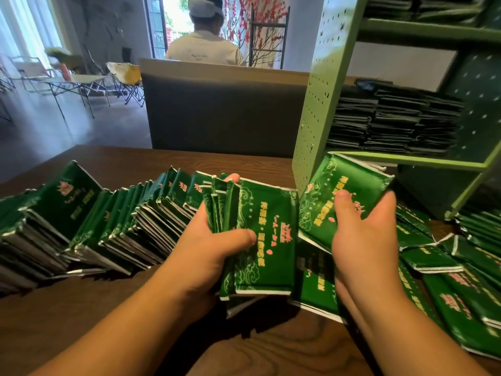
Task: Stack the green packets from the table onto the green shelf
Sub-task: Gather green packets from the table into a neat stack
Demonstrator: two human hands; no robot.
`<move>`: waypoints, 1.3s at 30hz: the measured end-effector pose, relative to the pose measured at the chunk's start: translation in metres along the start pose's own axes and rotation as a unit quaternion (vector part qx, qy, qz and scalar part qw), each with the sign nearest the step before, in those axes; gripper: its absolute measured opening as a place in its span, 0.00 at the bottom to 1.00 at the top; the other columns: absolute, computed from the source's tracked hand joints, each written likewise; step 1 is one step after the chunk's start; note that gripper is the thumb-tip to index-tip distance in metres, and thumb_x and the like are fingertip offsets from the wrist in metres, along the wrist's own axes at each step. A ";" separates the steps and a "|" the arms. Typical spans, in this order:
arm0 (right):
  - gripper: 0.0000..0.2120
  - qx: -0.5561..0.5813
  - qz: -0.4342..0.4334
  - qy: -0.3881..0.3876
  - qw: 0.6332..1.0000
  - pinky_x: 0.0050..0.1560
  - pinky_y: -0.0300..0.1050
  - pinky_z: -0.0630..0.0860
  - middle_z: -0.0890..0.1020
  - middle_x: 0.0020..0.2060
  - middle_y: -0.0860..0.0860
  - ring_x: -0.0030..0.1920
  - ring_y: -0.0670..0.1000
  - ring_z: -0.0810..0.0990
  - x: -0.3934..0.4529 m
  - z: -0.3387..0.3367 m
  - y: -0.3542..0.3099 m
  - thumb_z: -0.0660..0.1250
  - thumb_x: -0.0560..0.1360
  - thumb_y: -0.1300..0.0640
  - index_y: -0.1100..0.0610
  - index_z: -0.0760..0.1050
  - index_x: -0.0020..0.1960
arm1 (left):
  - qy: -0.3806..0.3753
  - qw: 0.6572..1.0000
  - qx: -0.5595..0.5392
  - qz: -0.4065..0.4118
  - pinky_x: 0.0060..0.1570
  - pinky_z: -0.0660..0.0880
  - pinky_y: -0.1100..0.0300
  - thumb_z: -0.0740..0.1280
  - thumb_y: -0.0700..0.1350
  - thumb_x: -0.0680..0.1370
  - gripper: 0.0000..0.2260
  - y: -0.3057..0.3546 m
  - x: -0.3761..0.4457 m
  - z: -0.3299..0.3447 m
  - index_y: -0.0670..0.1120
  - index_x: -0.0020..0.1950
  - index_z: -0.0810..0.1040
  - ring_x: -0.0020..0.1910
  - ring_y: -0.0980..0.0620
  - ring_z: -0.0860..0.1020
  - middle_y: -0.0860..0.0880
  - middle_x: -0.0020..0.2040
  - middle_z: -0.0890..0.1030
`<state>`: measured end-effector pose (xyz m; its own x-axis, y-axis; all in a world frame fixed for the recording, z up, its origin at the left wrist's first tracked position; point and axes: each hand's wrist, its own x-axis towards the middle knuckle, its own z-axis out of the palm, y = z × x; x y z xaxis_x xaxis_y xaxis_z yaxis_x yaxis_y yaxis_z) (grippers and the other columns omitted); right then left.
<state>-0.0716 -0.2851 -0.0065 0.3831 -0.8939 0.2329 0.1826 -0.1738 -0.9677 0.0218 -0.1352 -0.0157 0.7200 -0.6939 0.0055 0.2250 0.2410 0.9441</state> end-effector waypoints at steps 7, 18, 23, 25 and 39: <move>0.06 -0.156 -0.125 -0.051 0.978 0.45 0.45 0.77 0.81 0.45 0.45 0.45 0.43 0.80 -0.010 -0.001 0.003 0.70 0.77 0.55 0.47 0.72 0.48 | 0.088 0.977 0.108 0.161 0.42 0.83 0.59 0.68 0.26 0.75 0.34 0.003 0.001 -0.003 0.65 0.64 0.72 0.48 0.50 0.86 0.52 0.49 0.86; 0.07 -0.184 -0.134 -0.125 0.966 0.49 0.41 0.76 0.81 0.48 0.43 0.50 0.41 0.79 -0.025 0.004 0.008 0.70 0.77 0.53 0.44 0.73 0.51 | 0.008 0.982 0.084 0.172 0.46 0.81 0.64 0.75 0.41 0.73 0.32 -0.004 -0.005 0.004 0.60 0.73 0.68 0.54 0.53 0.85 0.52 0.55 0.86; 0.08 -0.184 -0.131 -0.143 0.964 0.47 0.41 0.77 0.80 0.49 0.43 0.49 0.42 0.79 -0.030 0.006 0.007 0.69 0.76 0.53 0.44 0.73 0.53 | 0.007 0.978 0.102 0.181 0.48 0.81 0.63 0.75 0.34 0.72 0.37 -0.009 -0.005 0.002 0.60 0.73 0.67 0.55 0.51 0.85 0.52 0.56 0.86; 0.09 -0.183 -0.131 -0.153 0.962 0.46 0.41 0.77 0.80 0.50 0.43 0.49 0.41 0.79 -0.032 0.007 0.007 0.68 0.76 0.51 0.45 0.73 0.54 | 0.008 0.975 0.113 0.191 0.50 0.80 0.64 0.78 0.33 0.70 0.40 -0.010 -0.006 0.005 0.61 0.73 0.67 0.56 0.53 0.85 0.53 0.57 0.85; 0.18 -0.067 -0.061 -0.291 0.952 0.47 0.18 0.68 0.75 0.44 0.19 0.51 0.20 0.72 -0.037 0.010 -0.008 0.59 0.84 0.53 0.32 0.79 0.45 | 0.014 0.985 0.075 0.152 0.50 0.81 0.63 0.83 0.41 0.65 0.46 -0.009 -0.005 0.007 0.62 0.75 0.63 0.55 0.55 0.84 0.56 0.55 0.86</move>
<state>-0.0785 -0.2467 -0.0065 0.8108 -0.4903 0.3197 0.1543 -0.3478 -0.9248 0.0110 -0.1385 -0.0220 0.7581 -0.5849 0.2884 -0.1017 0.3308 0.9382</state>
